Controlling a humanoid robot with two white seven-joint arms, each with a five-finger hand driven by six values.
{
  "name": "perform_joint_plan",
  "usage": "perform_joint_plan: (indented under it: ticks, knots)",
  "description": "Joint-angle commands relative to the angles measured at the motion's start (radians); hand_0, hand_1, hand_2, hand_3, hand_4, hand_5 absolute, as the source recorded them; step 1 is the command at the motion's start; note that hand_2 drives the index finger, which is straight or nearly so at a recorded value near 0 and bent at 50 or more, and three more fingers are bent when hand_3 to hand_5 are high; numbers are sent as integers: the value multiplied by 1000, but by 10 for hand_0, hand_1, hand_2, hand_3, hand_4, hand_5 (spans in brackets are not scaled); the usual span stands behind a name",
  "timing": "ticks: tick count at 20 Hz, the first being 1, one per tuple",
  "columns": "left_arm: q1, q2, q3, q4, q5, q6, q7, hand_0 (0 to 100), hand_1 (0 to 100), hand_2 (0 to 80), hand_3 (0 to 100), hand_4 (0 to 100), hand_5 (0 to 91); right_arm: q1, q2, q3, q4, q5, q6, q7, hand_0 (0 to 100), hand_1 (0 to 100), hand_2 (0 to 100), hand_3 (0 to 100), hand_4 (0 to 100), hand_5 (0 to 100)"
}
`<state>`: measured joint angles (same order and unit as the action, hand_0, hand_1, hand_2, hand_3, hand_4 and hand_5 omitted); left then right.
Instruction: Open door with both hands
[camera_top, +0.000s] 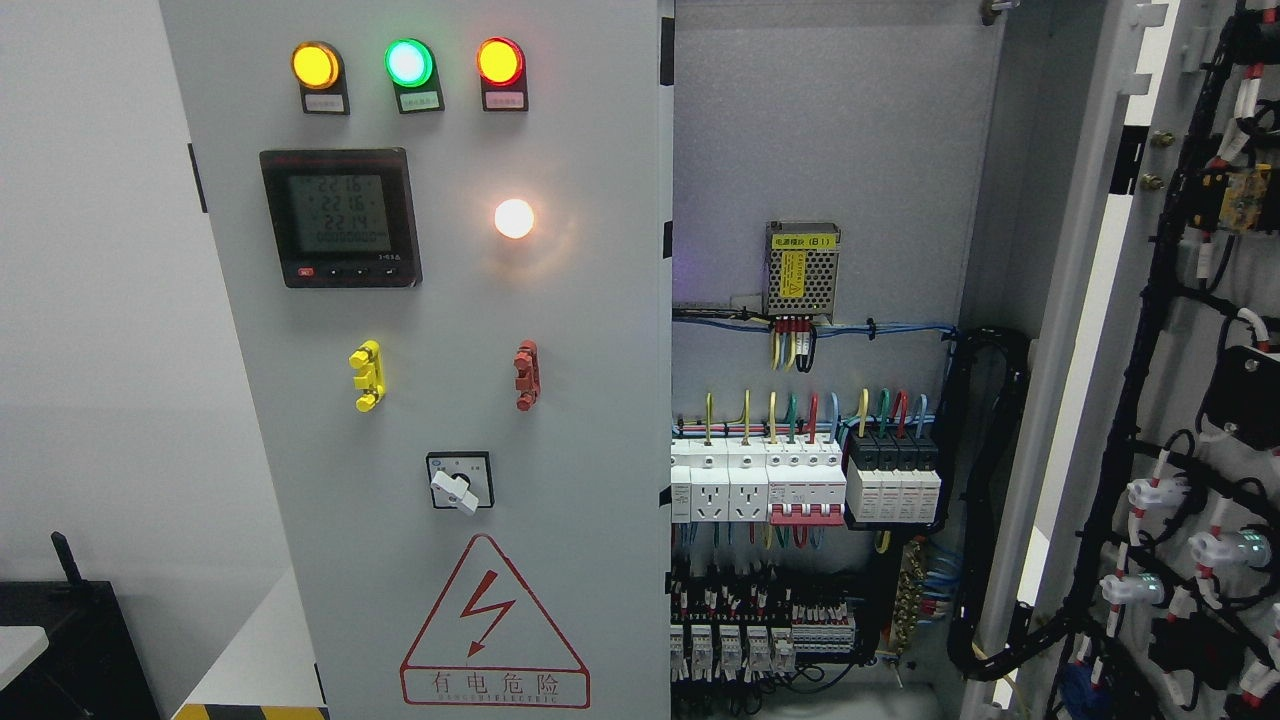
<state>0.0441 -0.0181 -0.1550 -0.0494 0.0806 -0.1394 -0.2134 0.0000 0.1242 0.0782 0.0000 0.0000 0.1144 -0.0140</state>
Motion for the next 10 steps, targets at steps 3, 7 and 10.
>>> perform_joint_plan:
  ticks: [3, 7, 10]
  knots:
    - [48, -17, 173, 71, -91, -20, 2, 0, 0, 0, 0, 0, 0, 31, 0, -3, -38, 21, -1, 0, 381, 0, 0, 0, 0, 0]
    - [49, -17, 198, 71, -117, -54, 2, 0, 0, 0, 0, 0, 0, 41, -14, -6, -118, 20, -1, 0, 381, 0, 0, 0, 0, 0]
    - [49, -16, 196, 71, -113, -54, 2, 0, 0, 0, 0, 0, 0, 95, -35, -6, -271, 20, -1, 0, 381, 0, 0, 0, 0, 0]
